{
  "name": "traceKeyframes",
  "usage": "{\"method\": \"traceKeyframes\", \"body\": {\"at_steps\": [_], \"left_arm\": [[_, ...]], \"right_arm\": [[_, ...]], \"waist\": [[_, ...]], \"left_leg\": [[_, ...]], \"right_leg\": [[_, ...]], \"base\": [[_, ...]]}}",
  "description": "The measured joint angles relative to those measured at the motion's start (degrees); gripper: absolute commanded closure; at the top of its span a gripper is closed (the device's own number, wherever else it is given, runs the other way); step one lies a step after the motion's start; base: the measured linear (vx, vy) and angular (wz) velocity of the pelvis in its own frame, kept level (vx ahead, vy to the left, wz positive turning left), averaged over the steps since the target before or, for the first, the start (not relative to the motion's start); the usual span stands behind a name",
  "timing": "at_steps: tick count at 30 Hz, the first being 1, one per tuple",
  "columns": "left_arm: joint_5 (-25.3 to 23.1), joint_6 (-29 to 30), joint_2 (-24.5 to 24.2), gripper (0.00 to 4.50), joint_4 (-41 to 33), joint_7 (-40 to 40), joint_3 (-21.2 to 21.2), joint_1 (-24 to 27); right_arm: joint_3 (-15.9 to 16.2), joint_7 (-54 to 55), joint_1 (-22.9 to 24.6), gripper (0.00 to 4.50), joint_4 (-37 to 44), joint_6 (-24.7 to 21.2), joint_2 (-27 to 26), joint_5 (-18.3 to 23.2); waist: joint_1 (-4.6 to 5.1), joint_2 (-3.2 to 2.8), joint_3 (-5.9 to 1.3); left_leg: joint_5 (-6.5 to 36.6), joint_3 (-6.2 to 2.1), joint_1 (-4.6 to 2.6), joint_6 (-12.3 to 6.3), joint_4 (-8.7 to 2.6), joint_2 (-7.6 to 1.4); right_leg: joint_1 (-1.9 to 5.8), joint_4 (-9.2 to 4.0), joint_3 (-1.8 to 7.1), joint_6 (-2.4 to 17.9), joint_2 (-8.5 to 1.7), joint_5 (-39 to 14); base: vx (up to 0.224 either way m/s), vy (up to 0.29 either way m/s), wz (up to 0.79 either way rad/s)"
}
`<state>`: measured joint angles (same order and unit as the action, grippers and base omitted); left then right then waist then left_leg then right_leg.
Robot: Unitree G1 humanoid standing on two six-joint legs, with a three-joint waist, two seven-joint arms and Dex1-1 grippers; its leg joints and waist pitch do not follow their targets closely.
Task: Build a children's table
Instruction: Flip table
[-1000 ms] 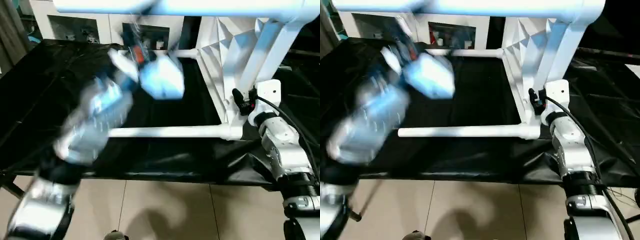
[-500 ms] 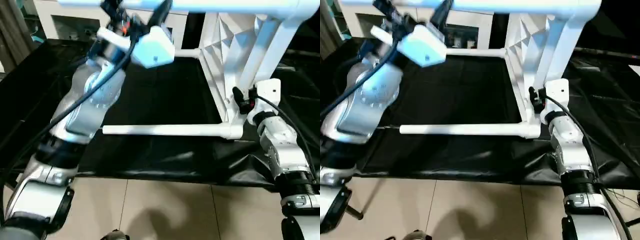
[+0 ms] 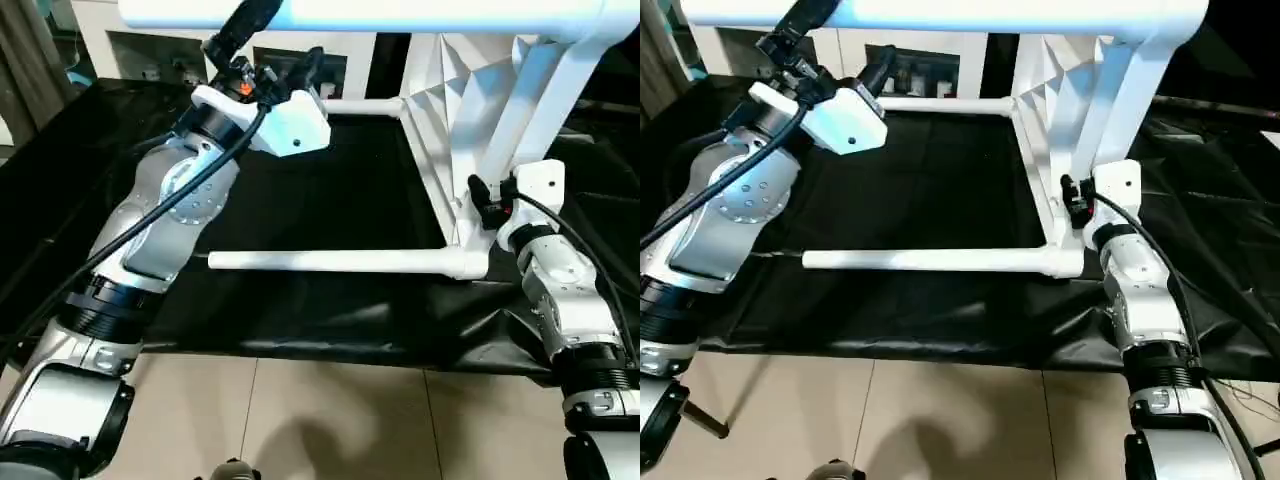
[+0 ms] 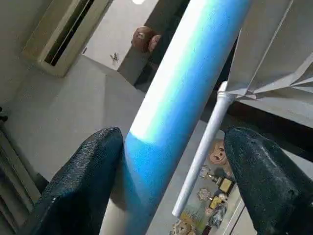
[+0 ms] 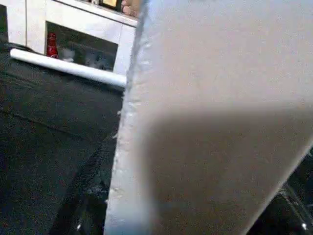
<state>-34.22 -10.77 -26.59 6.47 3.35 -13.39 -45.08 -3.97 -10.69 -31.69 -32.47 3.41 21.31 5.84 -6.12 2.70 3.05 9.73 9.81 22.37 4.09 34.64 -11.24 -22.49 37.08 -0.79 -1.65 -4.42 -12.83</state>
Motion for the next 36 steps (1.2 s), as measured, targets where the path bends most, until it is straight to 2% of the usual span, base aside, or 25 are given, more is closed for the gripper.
{"method": "traceKeyframes", "body": {"at_steps": [6, 10, 12, 18, 23, 30, 36], "left_arm": [[-1.80, 1.88, 0.37, 0.73, 1.57, -2.54, 0.12, -1.53], [-1.56, 4.33, 0.87, 0.73, 2.26, -3.12, 2.53, -1.86], [-0.94, 4.69, 1.39, 1.02, 2.27, -3.24, 3.31, -1.92], [2.38, 5.51, 2.61, 1.47, 1.72, -1.89, 4.56, -2.04], [3.41, 7.06, 4.06, 1.68, 0.72, 1.05, 4.87, -1.86], [5.68, 10.38, 5.81, 1.72, -1.36, 3.74, 6.20, -0.73], [8.00, 13.23, 7.66, 1.76, -2.01, 4.05, 8.62, -0.43]], "right_arm": [[0.00, -0.01, -0.03, 2.46, 0.00, 0.10, 0.00, 0.01], [0.15, -0.24, -0.06, 2.46, 0.00, 0.51, -0.01, 0.01], [0.25, -0.38, -0.06, 2.46, 0.02, 0.56, 0.05, -0.07], [0.18, -0.43, -0.05, 2.46, 0.18, 0.56, 0.38, -0.57], [0.17, -0.44, -0.06, 2.46, 0.18, 0.56, 1.57, -0.73], [0.26, -1.73, -1.28, 2.46, 0.18, 0.50, 4.42, -1.53], [0.65, -3.42, -2.96, 2.46, 2.29, 0.29, 7.61, -2.04]], "waist": [[0.02, 0.00, 0.00], [0.03, 0.00, 0.00], [0.01, 0.00, 0.00], [-0.19, -0.01, 0.01], [-0.43, -0.42, 0.03], [-0.70, -1.18, -0.29], [-0.66, -1.51, -0.48]], "left_leg": [[0.00, -0.01, 0.02, 0.00, 0.00, 0.00], [0.00, 0.00, 0.08, 0.00, 0.00, 0.00], [0.00, 0.00, 0.16, 0.00, 0.00, 0.00], [0.00, 0.03, 0.25, -0.01, 0.00, 0.00], [-0.01, 0.07, 0.31, -0.02, 0.00, 0.03], [-0.17, 0.14, 0.47, -0.28, -0.01, 0.12], [-0.24, 0.19, 0.56, -0.42, -0.01, 0.26]], "right_leg": [[-0.04, 0.00, 0.00, 0.00, 0.00, 0.00], [-0.11, 0.00, 0.02, 0.00, 0.00, 0.00], [-0.17, -0.02, 0.04, 0.00, 0.00, 0.00], [-0.31, 0.00, 0.05, 0.00, 0.00, 0.00], [-0.35, 0.00, 0.05, 0.00, -0.04, 0.00], [-0.44, 0.00, 0.03, 0.00, -0.15, 0.00], [-0.50, 0.01, 0.00, -0.09, -0.38, 0.05]], "base": [[0.000, 0.000, 0.00], [0.000, 0.000, 0.00], [0.000, 0.000, 0.00], [0.000, 0.000, 0.00], [0.000, 0.000, 0.00], [0.000, 0.000, 0.00], [0.000, 0.000, 0.00]]}}
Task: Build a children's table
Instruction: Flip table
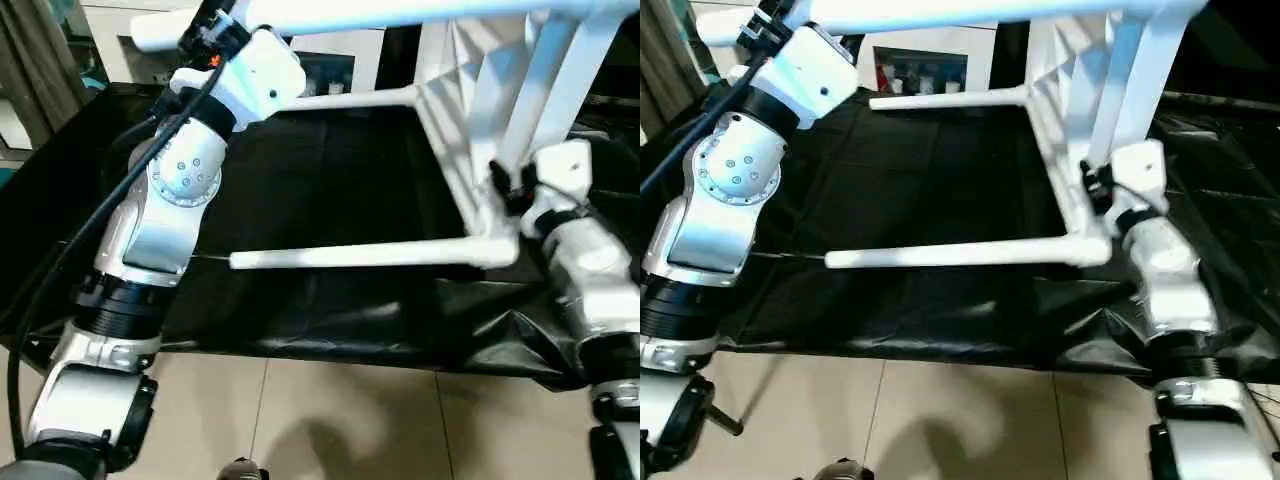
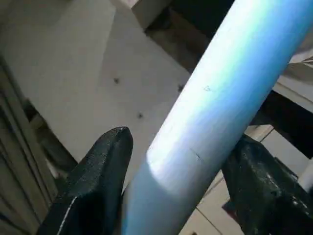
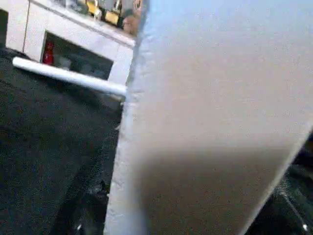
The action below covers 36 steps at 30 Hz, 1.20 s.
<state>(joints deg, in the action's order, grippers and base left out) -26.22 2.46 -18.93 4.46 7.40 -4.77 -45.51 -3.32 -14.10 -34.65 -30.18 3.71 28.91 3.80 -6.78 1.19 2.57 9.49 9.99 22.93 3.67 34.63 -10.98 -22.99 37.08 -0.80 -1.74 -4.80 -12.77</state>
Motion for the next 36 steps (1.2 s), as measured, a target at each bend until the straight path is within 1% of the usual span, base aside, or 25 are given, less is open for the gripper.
{"method": "traceKeyframes", "body": {"at_steps": [2, 3, 4, 7, 8, 9, 11, 12, 14, 15, 17, 18, 20, 21, 22, 24, 25, 27, 29, 31, 32, 35, 36], "left_arm": [[1.76, 2.19, 1.52, 1.76, -0.32, 0.11, 2.16, -0.02], [3.21, 3.64, 2.39, 1.76, -0.51, 0.03, 3.60, -0.03], [4.02, 4.16, 2.75, 1.76, -0.56, -0.06, 4.20, -0.06], [8.31, 7.72, 4.45, 1.80, -0.86, -0.08, 7.54, -0.02], [9.01, 8.49, 5.09, 1.80, -0.94, -0.15, 8.31, -0.02], [10.50, 10.46, 6.18, 1.82, -1.33, -0.03, 9.73, 0.03], [12.63, 13.71, 8.34, 1.83, -1.92, -0.08, 11.30, 0.08], [14.11, 15.32, 9.22, 1.83, -1.98, 0.08, 11.81, 0.29], [15.65, 17.96, 10.29, 1.86, -1.92, 0.68, 12.53, 1.66], [16.38, 19.55, 10.81, 2.00, -1.91, 0.94, 12.80, 2.61], [16.75, 21.76, 11.39, 2.14, -1.84, 1.10, 12.78, 3.49], [16.87, 22.97, 11.42, 2.20, -1.70, 1.21, 12.72, 4.24], [17.35, 24.14, 11.50, 2.36, -1.32, 1.26, 12.63, 4.96], [17.32, 25.25, 11.30, 2.41, -1.32, 1.27, 12.52, 5.07], [17.26, 26.14, 11.16, 2.46, -1.34, 1.27, 12.44, 5.19], [16.99, 27.79, 10.84, 2.51, -1.72, 1.27, 12.08, 6.08], [17.01, 28.47, 10.59, 2.61, -2.17, 1.32, 11.77, 6.74], [16.96, 29.57, 10.45, 2.70, -2.39, 1.51, 11.28, 7.80], [16.94, 30.15, 10.40, 2.78, -2.40, 1.55, 11.02, 8.51], [16.85, 30.22, 9.84, 2.83, -2.41, 1.81, 10.46, 9.66], [16.89, 30.14, 9.24, 2.86, -2.41, 1.96, 10.15, 10.18], [16.89, 28.38, 7.77, 2.91, -2.40, 2.52, 9.44, 11.98], [16.92, 28.13, 7.36, 2.92, -2.39, 2.99, 9.33, 12.34]], "right_arm": [[0.69, -1.83, -3.09, 2.46, 0.07, -0.07, 2.57, -0.96], [0.96, -3.33, -5.59, 2.46, 0.10, -0.06, 4.48, -1.82], [0.99, -3.82, -6.56, 2.46, 0.41, -0.06, 5.33, -2.30], [1.52, -6.74, -12.37, 2.50, 0.80, 0.34, 8.42, -4.64], [1.73, -7.87, -13.95, 2.50, 0.46, 0.34, 9.24, -5.11], [2.60, -10.54, -17.76, 2.51, -1.81, 0.50, 10.30, -5.91], [4.12, -15.24, -24.36, 2.52, -5.80, 0.51, 12.46, -7.30], [4.97, -17.53, -27.70, 2.52, -7.20, 0.89, 13.40, -8.29], [6.55, -20.90, -32.82, 2.52, -9.77, 2.52, 14.18, -9.86], [8.32, -22.68, -36.17, 2.52, -11.96, 3.50, 14.65, -11.56], [10.36, -24.92, -40.58, 2.52, -15.46, 5.32, 14.68, -13.84], [11.32, -25.94, -42.20, 2.52, -16.24, 6.32, 14.56, -15.01], [12.45, -26.13, -44.08, 2.52, -18.16, 7.69, 14.20, -16.52], [13.48, -26.30, -46.61, 2.52, -20.78, 8.92, 13.46, -17.92], [14.38, -26.30, -48.37, 2.52, -22.69, 9.72, 12.89, -18.96], [16.03, -26.52, -51.83, 2.52, -26.47, 11.57, 11.57, -20.97], [16.74, -26.56, -53.25, 2.52, -28.13, 12.56, 10.97, -21.75], [17.93, -26.57, -55.30, 2.52, -30.43, 14.32, 10.03, -23.14], [18.62, -26.57, -56.38, 2.52, -31.75, 15.39, 9.40, -24.25], [19.62, -26.56, -57.88, 2.52, -33.09, 16.47, 8.42, -25.38], [19.89, -26.56, -58.43, 2.52, -33.61, 16.82, 7.96, -26.00], [20.29, -26.56, -59.80, 2.52, -35.40, 17.67, 6.53, -26.88], [20.45, -26.56, -59.96, 2.52, -35.84, 17.88, 6.37, -26.97]], "waist": [[0.18, -0.24, 0.06], [0.22, -0.32, 0.04], [0.17, -0.38, 0.00], [0.11, -0.30, -0.07], [0.13, -0.20, -0.08], [0.30, -0.20, -0.09], [0.34, -0.16, -0.06], [0.23, 0.06, -0.03], [0.30, 0.50, 0.05], [0.47, 0.92, 0.17], [0.78, 1.67, 0.36], [1.01, 2.03, 0.37], [1.06, 2.40, 0.46], [1.25, 2.40, 0.47], [1.31, 2.39, 0.48], [1.52, 2.51, 0.53], [1.61, 2.58, 0.57], [1.64, 2.83, 0.72], [1.63, 3.08, 0.86], [1.69, 3.16, 0.88], [1.76, 3.19, 0.89], [1.79, 3.63, 0.87], [1.78, 3.91, 0.82]], "left_leg": [[-0.18, 0.09, 0.12, -0.29, 0.00, 0.08], [-0.28, 0.32, 0.13, -0.50, -0.06, 0.13], [-0.34, 0.43, 0.10, -0.61, -0.08, 0.13], [-0.38, 0.68, 0.09, -0.64, -0.07, 0.01], [-0.38, 0.71, 0.13, -0.65, -0.07, 0.02], [-0.39, 0.75, 0.15, -0.68, 0.07, 0.00], [-0.36, 0.86, 0.25, -0.84, 0.17, 0.02], [-0.33, 1.03, 0.26, -0.89, 0.16, -0.02], [-0.33, 1.11, 0.30, -0.89, 0.21, -0.06], [-0.32, 1.07, 0.34, -0.89, 0.26, -0.11], [-0.32, 0.97, 0.46, -0.88, 0.31, -0.17], [-0.32, 0.87, 0.59, -0.88, 0.34, -0.20], [-0.31, 0.76, 0.83, -0.89, 0.48, -0.20], [-0.28, 0.71, 1.15, -0.94, 0.67, -0.21], [-0.26, 0.67, 1.27, -0.98, 0.73, -0.20], [-0.22, 0.64, 1.39, -1.04, 0.84, -0.21], [-0.21, 0.62, 1.45, -1.07, 0.88, -0.21], [-0.20, 0.56, 1.57, -1.08, 0.93, -0.22], [-0.20, 0.50, 1.72, -1.07, 0.96, -0.25], [-0.21, 0.44, 2.03, -1.08, 1.18, -0.32], [-0.21, 0.45, 2.06, -1.09, 1.21, -0.33], [-0.19, 0.44, 2.09, -1.11, 1.28, -0.46], [-0.18, 0.46, 2.09, -1.11, 1.33, -0.54]], "right_leg": [[-0.12, 0.00, 0.04, -0.17, -0.18, 0.10], [-0.15, 0.00, 0.03, -0.20, -0.37, 0.12], [-0.14, 0.00, 0.02, -0.20, -0.41, 0.11], [-0.07, 0.02, -0.11, -0.22, -0.42, 0.11], [-0.08, -0.02, -0.10, -0.23, -0.43, 0.17], [-0.07, 0.00, -0.07, -0.23, -0.47, 0.21], [-0.08, -0.03, -0.01, -0.28, -0.58, 0.28], [-0.05, -0.05, 0.00, -0.29, -0.61, 0.27], [-0.03, -0.06, -0.01, -0.30, -0.59, 0.26], [-0.05, -0.05, -0.03, -0.29, -0.56, 0.27], [-0.10, -0.06, -0.07, -0.28, -0.50, 0.28], [-0.14, -0.10, -0.10, -0.28, -0.48, 0.28], [-0.16, -0.10, -0.13, -0.28, -0.46, 0.28], [-0.34, -0.07, -0.13, -0.23, -0.46, 0.32], [-0.40, -0.07, -0.12, -0.22, -0.47, 0.33], [-0.43, -0.08, -0.12, -0.22, -0.47, 0.32], [-0.46, -0.08, -0.12, -0.22, -0.47, 0.32], [-0.53, -0.08, -0.16, -0.22, -0.46, 0.32], [-0.63, -0.08, -0.22, -0.22, -0.44, 0.32], [-0.81, -0.04, -0.27, -0.22, -0.41, 0.33], [-0.85, -0.02, -0.26, -0.21, -0.39, 0.33], [-0.84, -0.02, -0.32, -0.21, -0.31, 0.33], [-0.80, -0.03, -0.37, -0.21, -0.29, 0.33]], "base": [[0.000, 0.000, 0.00], [0.000, 0.000, 0.00], [0.000, 0.000, 0.00], [0.000, 0.000, 0.00], [0.000, 0.000, 0.00], [0.000, 0.000, 0.00], [0.000, 0.000, 0.00], [0.000, 0.000, 0.00], [0.000, 0.000, 0.00], [0.000, 0.000, 0.00], [0.000, 0.000, 0.00], [0.000, 0.000, 0.00], [0.000, 0.000, 0.00], [0.000, 0.000, 0.00], [0.000, 0.000, 0.00], [0.000, 0.000, 0.00], [0.000, 0.000, 0.00], [0.000, 0.000, 0.00], [0.000, 0.000, 0.00], [0.000, 0.000, 0.00], [0.000, 0.000, 0.00], [0.000, 0.000, 0.00], [0.000, 0.000, 0.00]]}}
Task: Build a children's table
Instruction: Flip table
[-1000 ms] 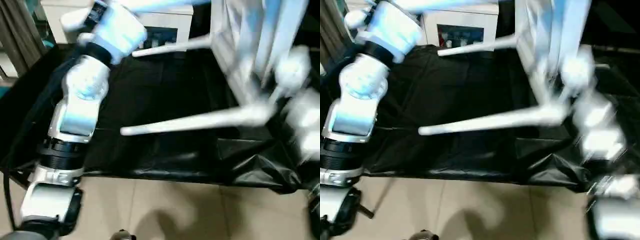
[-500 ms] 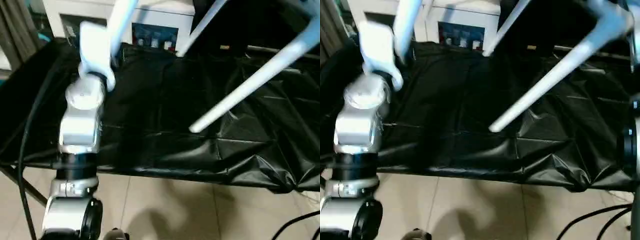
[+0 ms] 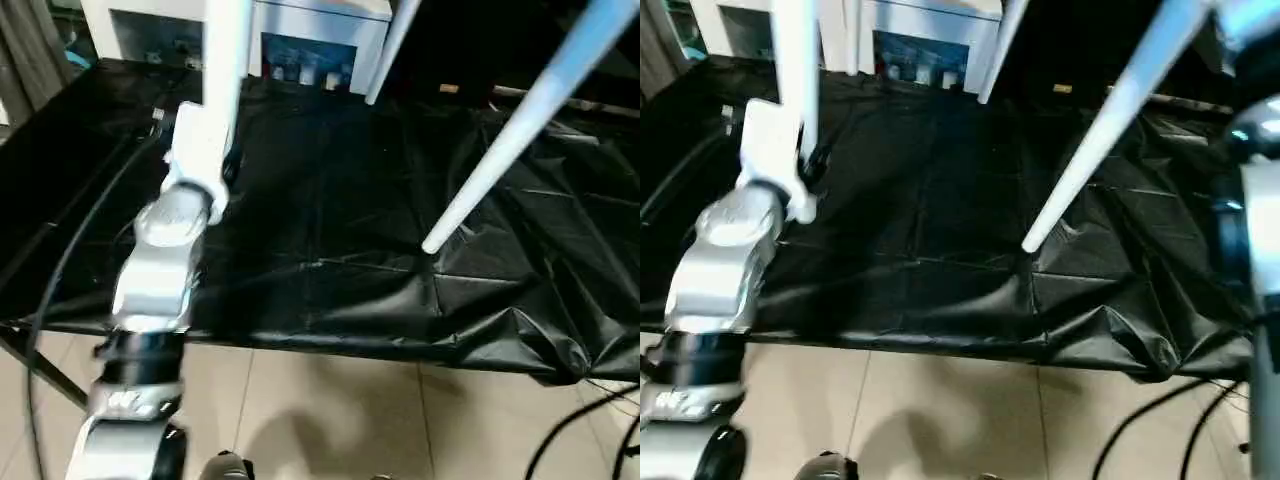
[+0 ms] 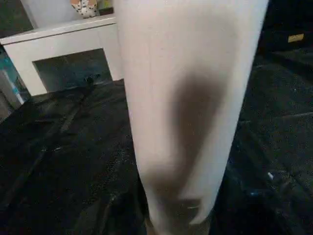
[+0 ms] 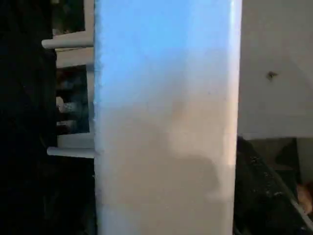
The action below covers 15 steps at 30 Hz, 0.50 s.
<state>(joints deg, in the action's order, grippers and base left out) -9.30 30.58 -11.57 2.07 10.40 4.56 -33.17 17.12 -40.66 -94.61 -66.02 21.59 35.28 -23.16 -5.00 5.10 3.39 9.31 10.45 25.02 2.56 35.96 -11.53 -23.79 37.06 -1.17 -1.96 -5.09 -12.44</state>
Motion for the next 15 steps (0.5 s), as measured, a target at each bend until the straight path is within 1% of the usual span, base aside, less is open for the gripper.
{"method": "traceKeyframes", "body": {"at_steps": [1, 3, 4, 6, 7, 8, 9, 11, 13, 15], "left_arm": [[0.03, -0.10, -0.28, 2.92, 0.00, 0.31, -0.03, 0.21], [0.30, -0.86, -0.55, 2.92, -0.02, 0.67, -0.03, 1.05], [0.49, -1.24, -0.84, 2.92, -0.01, 0.78, 0.01, 1.88], [0.69, -2.21, -1.23, 2.92, 0.00, 1.15, 0.02, 3.22], [0.91, -2.29, -1.11, 2.92, 0.01, 1.30, -0.12, 3.54], [1.15, -2.46, -1.16, 2.93, 0.04, 1.31, -0.05, 3.74], [1.64, -3.42, -1.28, 2.93, 0.35, 1.32, 0.00, 3.92], [2.19, -4.28, -1.58, 2.93, 1.53, 1.29, 0.41, 4.01], [2.43, -4.68, -1.78, 2.93, 2.93, 1.29, 1.17, 4.17], [2.58, -4.94, -1.78, 2.93, 3.43, 1.23, 1.42, 4.50]], "right_arm": [[0.03, 0.00, -0.01, 2.17, -0.34, 0.25, -0.09, 0.00], [0.11, 0.00, -0.01, 1.82, -0.93, 1.06, -0.34, -0.06], [0.43, -0.49, 0.02, 1.78, -1.55, 2.13, -0.57, -0.18], [0.80, -1.33, 0.18, 1.55, -2.06, 3.70, -0.49, -0.34], [0.80, -1.38, 0.19, 1.55, -2.28, 4.33, -0.66, -0.33], [0.79, -1.54, 0.19, 1.39, -2.36, 4.82, -0.70, -0.33], [0.75, -1.80, 0.28, 1.39, -2.46, 5.54, -0.57, -0.33], [-0.09, -3.61, 1.08, 1.29, -1.86, 8.67, -0.63, 1.13], [-1.14, -4.20, 2.53, 1.02, -0.82, 11.34, -0.97, 2.85], [-1.45, -4.26, 3.34, 0.91, -0.13, 12.79, -1.35, 3.56]], "waist": [[0.01, 0.19, -0.03], [0.10, 0.40, -0.08], [0.29, 0.50, -0.09], [0.80, 0.75, -0.05], [1.20, 0.94, -0.04], [1.39, 1.02, -0.03], [1.48, 1.10, -0.02], [1.60, 1.10, -0.01], [1.69, 1.10, -0.01], [1.71, 1.10, -0.01]], "left_leg": [[0.00, 0.02, 0.00, 0.00, 0.04, -0.06], [0.01, 0.02, -0.02, 0.01, 0.11, -0.12], [0.01, 0.02, -0.03, 0.02, 0.14, -0.13], [0.01, 0.00, 0.00, 0.02, 0.15, -0.18], [0.01, -0.01, 0.00, 0.03, 0.16, -0.22], [0.01, -0.04, 0.02, 0.04, 0.16, -0.27], [0.00, -0.08, 0.03, 0.05, 0.16, -0.32], [0.00, -0.10, 0.00, 0.06, 0.16, -0.35], [-0.01, -0.12, 0.02, 0.08, 0.15, -0.41], [-0.03, -0.12, 0.02, 0.10, 0.16, -0.43]], "right_leg": [[0.02, 0.01, -0.01, 0.00, 0.03, 0.00], [0.05, 0.00, -0.02, 0.06, 0.07, 0.04], [0.06, 0.01, -0.02, 0.07, 0.08, 0.05], [0.02, 0.00, -0.02, 0.16, 0.13, 0.13], [0.03, 0.01, -0.04, 0.17, 0.17, 0.16], [0.01, 0.00, -0.06, 0.23, 0.23, 0.21], [0.01, 0.00, -0.09, 0.27, 0.28, 0.24], [0.01, 0.02, -0.09, 0.27, 0.33, 0.25], [-0.01, 0.01, -0.09, 0.27, 0.40, 0.28], [-0.01, 0.00, -0.07, 0.27, 0.45, 0.28]], "base": [[0.000, 0.000, 0.00], [0.000, 0.000, 0.00], [0.000, 0.000, 0.00], [0.000, 0.000, 0.00], [0.000, 0.000, 0.00], [0.000, 0.000, 0.00], [0.000, 0.000, 0.00], [0.000, 0.000, 0.00], [0.000, 0.000, 0.00], [0.000, 0.000, 0.00]]}}
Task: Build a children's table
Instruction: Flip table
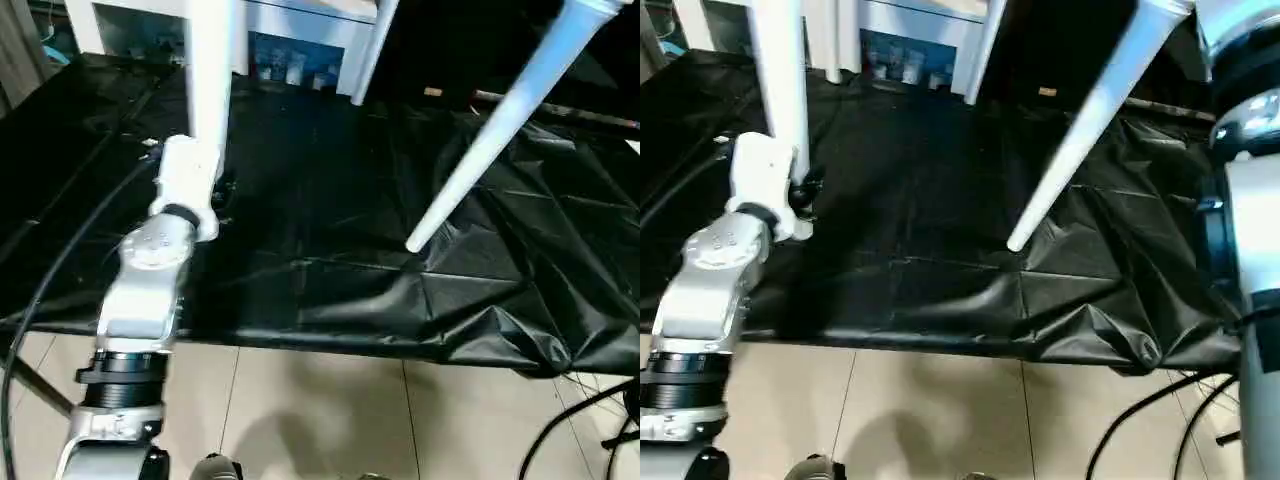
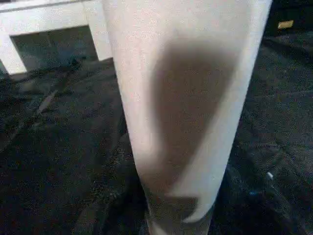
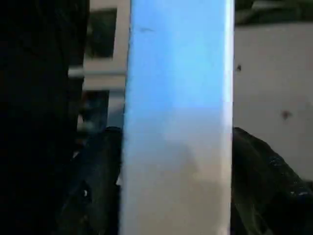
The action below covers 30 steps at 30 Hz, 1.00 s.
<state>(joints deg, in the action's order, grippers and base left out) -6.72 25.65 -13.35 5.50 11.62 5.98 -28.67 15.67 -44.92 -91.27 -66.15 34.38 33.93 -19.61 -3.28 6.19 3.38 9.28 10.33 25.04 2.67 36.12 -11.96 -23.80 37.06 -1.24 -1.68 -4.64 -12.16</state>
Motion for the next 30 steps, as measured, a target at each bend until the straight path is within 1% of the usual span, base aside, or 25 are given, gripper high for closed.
{"method": "traceKeyframes", "body": {"at_steps": [4, 5, 7, 9, 12, 14, 15, 16, 17, 18, 19, 20, 21, 22, 24, 26, 27, 28, 29, 30], "left_arm": [[0.43, -1.88, -0.55, 2.93, 0.83, 0.00, 0.31, 0.73], [0.55, -1.98, -0.86, 2.93, 1.01, 0.02, 0.37, 0.73], [1.02, -3.23, -1.47, 2.93, 1.82, 0.04, 0.38, 0.72], [1.38, -4.92, -1.59, 2.93, 2.82, 0.14, 0.35, 0.72], [1.99, -6.87, -1.93, 2.93, 3.31, 0.77, 0.34, 0.73], [2.81, -8.75, -2.71, 2.93, 3.30, 2.58, 0.39, 1.43], [3.43, -9.52, -3.29, 2.58, 3.29, 3.47, 0.45, 1.84], [3.85, -9.77, -3.51, 2.58, 3.28, 4.07, 0.48, 2.00], [4.34, -10.24, -4.18, 2.37, 3.21, 4.83, 0.39, 2.59], [4.70, -10.93, -4.94, 2.20, 2.77, 5.85, 0.40, 3.98], [4.66, -11.01, -5.31, 2.17, 2.76, 6.34, 0.32, 4.45], [4.60, -11.21, -5.49, 2.17, 2.58, 6.71, 0.08, 4.63], [4.57, -12.05, -6.30, 2.12, 2.11, 6.84, 0.18, 5.20], [4.54, -12.89, -6.96, 1.86, 1.73, 6.85, 0.37, 5.71], [4.51, -14.51, -8.04, 1.78, 1.49, 6.69, 1.34, 6.66], [4.52, -16.86, -8.36, 1.78, 1.62, 6.55, 2.31, 7.85], [4.52, -18.02, -8.58, 1.78, 1.67, 6.53, 2.75, 8.60], [4.53, -18.54, -8.63, 1.78, 1.79, 6.51, 2.95, 8.87], [4.96, -21.11, -8.62, 1.78, 1.47, 6.97, 3.00, 10.52], [5.77, -22.92, -8.47, 1.78, 0.97, 7.72, 2.98, 13.01]], "right_arm": [[-2.93, 1.10, 3.62, 0.50, 2.01, 3.88, -1.29, 3.66], [-3.46, 1.35, 4.13, 0.50, 2.44, 4.60, -1.86, 4.47], [-5.78, 1.50, 7.28, 0.50, 5.41, 6.89, -3.93, 8.37], [-7.33, 1.20, 10.54, 0.50, 9.06, 8.82, -5.36, 12.23], [-7.71, 0.69, 15.01, 0.50, 14.00, 10.81, -7.13, 15.71], [-9.14, 0.84, 21.23, 0.50, 22.93, 9.12, -8.33, 20.78], [-9.36, 0.84, 24.62, 0.47, 27.25, 8.23, -9.33, 23.28], [-9.56, 0.99, 27.02, 0.47, 30.25, 6.60, -9.77, 24.82], [-9.91, 1.62, 30.34, 0.46, 34.64, 4.55, -10.20, 26.47], [-10.13, 2.58, 34.99, 0.46, 40.03, 2.24, -11.29, 28.31], [-10.03, 2.73, 36.87, 0.46, 41.38, 1.31, -11.81, 28.86], [-10.25, 3.80, 39.59, 0.46, 44.15, -1.21, -11.77, 29.56], [-10.21, 4.96, 43.24, 0.46, 47.16, -3.45, -12.10, 30.44], [-10.30, 6.36, 46.44, 0.46, 50.06, -5.57, -12.67, 31.22], [-9.91, 9.30, 54.80, 0.46, 54.97, -10.18, -14.41, 32.06], [-9.36, 11.92, 61.70, 0.46, 57.57, -14.20, -15.87, 32.56], [-9.09, 13.06, 64.83, 0.46, 57.96, -16.01, -16.49, 32.73], [-8.87, 13.54, 65.69, 0.46, 58.02, -16.89, -16.60, 32.74], [-9.54, 16.13, 69.07, 0.46, 59.94, -18.99, -17.93, 32.87], [-9.72, 18.12, 72.86, 0.46, 61.27, -21.03, -19.09, 33.06]], "waist": [[-0.16, -0.01, 0.01], [-0.13, -0.03, 0.02], [-0.10, -0.01, 0.01], [-0.25, -0.02, 0.02], [-0.37, -0.01, 0.01], [-0.51, 0.19, -0.07], [-0.48, 0.15, -0.04], [-0.44, 0.14, -0.04], [-0.52, 0.18, -0.07], [-0.59, 0.17, -0.05], [-0.49, 0.01, 0.05], [-0.41, 0.01, 0.05], [-0.47, 0.00, 0.06], [-0.42, 0.01, 0.04], [-0.42, -0.04, 0.07], [-0.36, -0.12, 0.11], [-0.26, -0.25, 0.20], [-0.18, -0.32, 0.25], [-0.06, -0.47, 0.04], [-0.04, -0.78, -0.11]], "left_leg": [[0.00, 0.02, 0.05, 0.00, 0.06, -0.05], [0.00, 0.03, 0.06, -0.01, 0.07, -0.06], [-0.01, 0.03, 0.03, 0.00, 0.10, -0.15], [-0.03, 0.03, 0.02, 0.01, 0.11, -0.17], [-0.05, 0.04, 0.04, 0.01, 0.20, -0.22], [-0.04, 0.02, -0.08, 0.01, 0.19, -0.24], [-0.05, 0.04, -0.09, 0.01, 0.20, -0.23], [-0.07, 0.07, -0.08, 0.03, 0.19, -0.22], [-0.08, 0.03, -0.13, 0.04, 0.18, -0.22], [-0.06, 0.03, -0.31, 0.06, 0.17, -0.24], [-0.08, 0.08, -0.33, 0.06, 0.17, -0.23], [-0.09, 0.11, -0.34, 0.09, 0.04, -0.18], [-0.12, 0.10, -0.52, 0.14, 0.01, -0.19], [-0.15, 0.10, -0.75, 0.19, -0.17, -0.16], [-0.20, 0.09, -1.22, 0.32, -0.47, -0.09], [-0.21, 0.06, -1.26, 0.35, -0.67, -0.02], [-0.23, 0.02, -1.27, 0.37, -0.69, -0.01], [-0.23, 0.02, -1.22, 0.37, -0.69, 0.00], [-0.23, 0.01, -1.20, 0.38, -0.89, 0.02], [-0.25, -0.02, -1.42, 0.43, -0.93, 0.03]], "right_leg": [[-0.01, -0.02, 0.02, 0.00, 0.07, 0.00], [-0.04, -0.01, 0.05, 0.01, 0.09, 0.00], [-0.02, 0.02, 0.05, 0.02, 0.15, 0.01], [-0.01, 0.03, 0.04, 0.03, 0.16, 0.05], [0.00, 0.02, 0.05, 0.06, 0.20, 0.15], [0.13, -0.03, 0.04, 0.06, 0.20, 0.17], [0.13, -0.01, 0.07, 0.01, 0.20, 0.20], [0.08, -0.02, 0.13, -0.07, 0.20, 0.28], [0.14, -0.03, 0.10, -0.06, 0.22, 0.28], [0.28, -0.04, 0.11, -0.07, 0.24, 0.28], [0.25, 0.00, 0.19, -0.11, 0.24, 0.31], [0.19, -0.07, 0.27, -0.18, 0.24, 0.40], [0.28, -0.02, 0.28, -0.18, 0.24, 0.41], [0.44, -0.06, 0.31, -0.18, 0.26, 0.41], [0.69, -0.09, 0.34, -0.22, 0.26, 0.39], [0.63, -0.10, 0.37, -0.27, 0.25, 0.42], [0.60, -0.08, 0.37, -0.34, 0.26, 0.45], [0.51, -0.07, 0.38, -0.39, 0.26, 0.48], [0.45, -0.22, 0.37, -0.40, 0.26, 0.52], [0.57, -0.28, 0.37, -0.42, 0.29, 0.52]], "base": [[0.000, 0.000, 0.00], [0.000, 0.000, 0.00], [0.000, 0.000, 0.00], [0.000, 0.000, 0.00], [0.000, 0.000, 0.00], [0.000, 0.000, 0.00], [0.000, 0.000, 0.00], [0.000, 0.000, 0.00], [0.000, 0.000, 0.00], [0.000, 0.000, 0.00], [0.000, 0.000, 0.00], [0.000, 0.000, 0.00], [0.000, 0.000, 0.00], [0.000, 0.000, 0.00], [0.000, 0.000, 0.00], [0.000, 0.000, 0.00], [0.000, 0.000, 0.00], [0.000, 0.000, 0.00], [0.000, 0.000, 0.00], [0.000, 0.000, 0.00]]}}
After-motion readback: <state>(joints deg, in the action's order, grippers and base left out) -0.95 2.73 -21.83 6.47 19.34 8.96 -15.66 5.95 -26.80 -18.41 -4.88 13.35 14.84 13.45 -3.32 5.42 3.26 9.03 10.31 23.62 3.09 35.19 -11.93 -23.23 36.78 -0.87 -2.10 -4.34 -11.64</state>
